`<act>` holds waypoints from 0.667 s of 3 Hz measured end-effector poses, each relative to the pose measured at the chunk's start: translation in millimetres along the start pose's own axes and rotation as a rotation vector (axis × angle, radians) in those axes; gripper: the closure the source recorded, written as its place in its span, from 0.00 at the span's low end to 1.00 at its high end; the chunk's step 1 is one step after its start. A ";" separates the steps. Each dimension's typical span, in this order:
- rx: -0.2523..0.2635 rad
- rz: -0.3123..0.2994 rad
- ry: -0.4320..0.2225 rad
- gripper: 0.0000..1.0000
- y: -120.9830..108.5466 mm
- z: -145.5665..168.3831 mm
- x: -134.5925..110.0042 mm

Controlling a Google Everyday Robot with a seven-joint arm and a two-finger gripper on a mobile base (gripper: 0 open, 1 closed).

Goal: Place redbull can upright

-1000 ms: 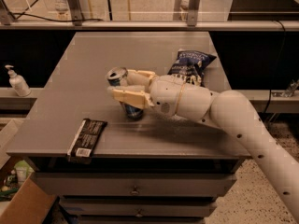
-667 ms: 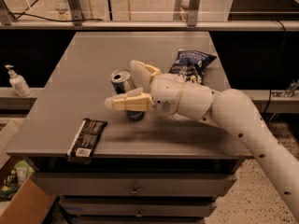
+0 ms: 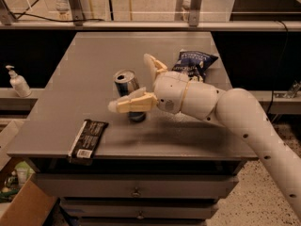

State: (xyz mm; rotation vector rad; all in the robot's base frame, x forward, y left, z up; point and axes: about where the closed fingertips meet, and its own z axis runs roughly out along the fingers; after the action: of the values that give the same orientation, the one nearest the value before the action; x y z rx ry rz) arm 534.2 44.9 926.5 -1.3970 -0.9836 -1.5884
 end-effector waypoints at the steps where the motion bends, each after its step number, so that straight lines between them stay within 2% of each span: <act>1: -0.021 -0.042 -0.001 0.00 8.8 -9.6 18.0; 2: -0.037 -0.101 -0.029 0.00 23.3 -30.1 50.2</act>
Offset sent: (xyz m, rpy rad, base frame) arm 0.0106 -0.0843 0.0893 -0.1435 -0.1397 -0.0732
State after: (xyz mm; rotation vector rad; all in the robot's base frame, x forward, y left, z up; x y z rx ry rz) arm 539.8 4.8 974.8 -1.4185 -1.0614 -1.6719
